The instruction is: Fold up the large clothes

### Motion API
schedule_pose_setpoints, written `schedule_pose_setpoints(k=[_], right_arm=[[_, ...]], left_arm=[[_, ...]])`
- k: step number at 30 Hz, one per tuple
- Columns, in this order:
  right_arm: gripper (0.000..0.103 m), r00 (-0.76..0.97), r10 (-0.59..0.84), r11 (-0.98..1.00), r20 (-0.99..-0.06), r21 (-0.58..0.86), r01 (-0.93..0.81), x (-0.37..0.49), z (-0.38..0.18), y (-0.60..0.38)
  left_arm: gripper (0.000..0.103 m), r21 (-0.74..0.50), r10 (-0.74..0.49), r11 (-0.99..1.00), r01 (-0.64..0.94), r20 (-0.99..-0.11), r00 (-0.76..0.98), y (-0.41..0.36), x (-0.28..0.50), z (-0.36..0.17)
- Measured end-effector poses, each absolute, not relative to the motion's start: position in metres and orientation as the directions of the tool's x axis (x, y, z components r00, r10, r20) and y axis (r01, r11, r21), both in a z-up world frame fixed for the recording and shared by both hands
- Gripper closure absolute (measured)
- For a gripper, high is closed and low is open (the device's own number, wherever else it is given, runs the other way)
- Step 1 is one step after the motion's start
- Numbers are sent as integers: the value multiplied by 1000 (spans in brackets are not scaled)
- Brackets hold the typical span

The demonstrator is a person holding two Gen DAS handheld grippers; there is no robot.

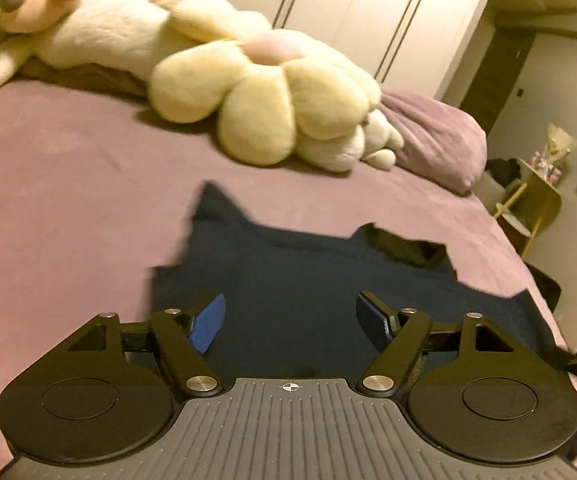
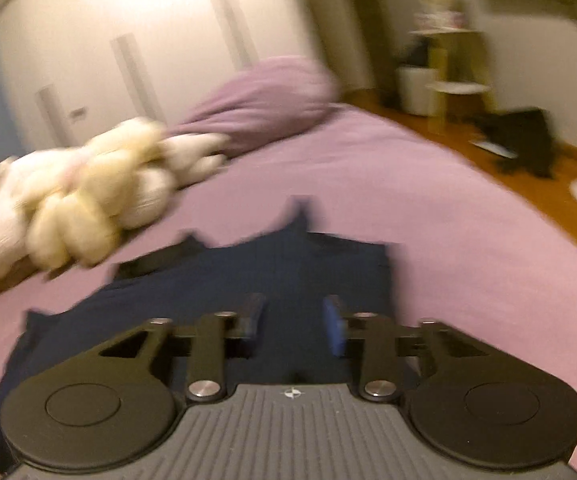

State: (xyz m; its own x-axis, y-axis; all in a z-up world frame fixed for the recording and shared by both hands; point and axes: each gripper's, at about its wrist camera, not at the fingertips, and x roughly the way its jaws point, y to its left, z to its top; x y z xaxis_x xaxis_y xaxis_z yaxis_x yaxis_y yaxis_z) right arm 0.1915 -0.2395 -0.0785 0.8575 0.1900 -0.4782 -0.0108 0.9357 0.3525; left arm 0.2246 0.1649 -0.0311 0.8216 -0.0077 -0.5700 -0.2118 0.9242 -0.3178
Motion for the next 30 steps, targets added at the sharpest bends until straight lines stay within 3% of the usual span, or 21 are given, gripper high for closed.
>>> schedule_pose_setpoints(k=[3,9,12,16,21,25,30], right_arm=[[86,821,312,929,-478,334,-159,235,-81,-177],[87,793,339,940,-505,202,-274,290,-111,-89],[89,809,226,973,-542,90,-211,298,-141,-87],[95,795,258,965,-549,183,-187,317,-150,-105],[93,849,88,995,-520,2,-102,327,-138,-144],[93,851,-51,998,-523,11,67,334,-141,-215],[92,861,-53,994,-506,58,95,327,-160,-234]], left_arm=[[21,-291,22,929,-227,-570,821,142,267,-52],[12,2,124,989,-146,-539,833,112,296,-116],[9,-4,125,988,-152,-554,823,114,304,-118],[9,10,146,985,-170,-562,814,124,309,-102],[8,2,215,965,-261,-572,791,159,318,-98],[5,-41,198,959,-280,-608,768,168,331,-109],[1,-64,192,954,-292,-617,763,173,338,-116]])
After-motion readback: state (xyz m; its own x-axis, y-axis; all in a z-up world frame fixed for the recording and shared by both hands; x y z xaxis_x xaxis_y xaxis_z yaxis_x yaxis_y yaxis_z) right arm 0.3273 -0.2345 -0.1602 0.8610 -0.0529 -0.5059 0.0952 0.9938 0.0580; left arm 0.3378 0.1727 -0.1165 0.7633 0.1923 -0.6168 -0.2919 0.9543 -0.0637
